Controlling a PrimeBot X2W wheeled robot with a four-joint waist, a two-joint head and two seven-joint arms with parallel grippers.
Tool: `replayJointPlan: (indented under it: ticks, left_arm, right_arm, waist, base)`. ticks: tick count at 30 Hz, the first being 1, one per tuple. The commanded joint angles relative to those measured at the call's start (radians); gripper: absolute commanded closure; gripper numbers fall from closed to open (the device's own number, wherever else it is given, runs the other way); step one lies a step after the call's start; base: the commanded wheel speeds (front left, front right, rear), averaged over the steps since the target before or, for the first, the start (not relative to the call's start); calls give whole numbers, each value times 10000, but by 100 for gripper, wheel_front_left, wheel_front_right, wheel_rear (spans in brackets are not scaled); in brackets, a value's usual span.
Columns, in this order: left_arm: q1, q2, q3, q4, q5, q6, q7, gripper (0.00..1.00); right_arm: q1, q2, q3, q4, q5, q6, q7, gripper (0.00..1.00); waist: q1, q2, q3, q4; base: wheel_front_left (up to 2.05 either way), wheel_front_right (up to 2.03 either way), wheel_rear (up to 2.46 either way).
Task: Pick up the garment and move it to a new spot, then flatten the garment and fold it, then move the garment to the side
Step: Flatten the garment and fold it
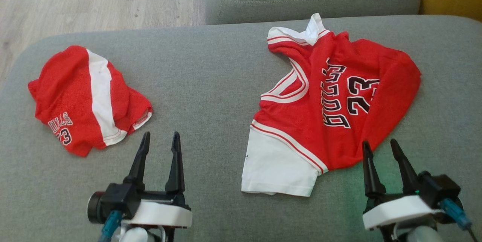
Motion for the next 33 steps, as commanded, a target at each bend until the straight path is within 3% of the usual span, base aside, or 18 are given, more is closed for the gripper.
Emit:
replayJointPlan:
  ticks: [1,11,16,22,27,33]
  left_arm:
    - [-239,14,239,-360,-59,48,-95,0]
    - [-359,12,-173,-156,-145,-194,-95,0]
    - [-948,11,-1182,817,-390,-687,-80,0]
    - [-1849,11,-2610,2476,-867,-1136,1230,0]
    - [-2360,11,-3108,3377,-1276,-1173,2061,0]
    - [-2748,15,-3231,4141,-1112,-845,2414,0]
  right_arm:
    - [-197,-62,296,-442,9,-7,-138,0]
    - [-340,-62,46,-760,3,-7,-201,0]
    - [-581,-62,-212,-789,-22,-7,-209,0]
    - [-775,-62,-350,-755,129,-7,-223,0]
    - [-921,-62,-350,-833,210,-7,-228,0]
    - [-987,-62,-295,-880,574,-7,-229,0]
  waist:
    - [1,-1,-27,8]
    - [1,-1,89,-123]
    - [1,-1,498,-420]
    - [1,-1,837,-915]
    - [1,-1,1069,-1300]
    - [1,-1,1279,-1565]
  base:
    - [0,0,0]
    - [0,0,0]
    - [0,0,0]
    - [0,0,0]
    - [0,0,0]
    - [0,0,0]
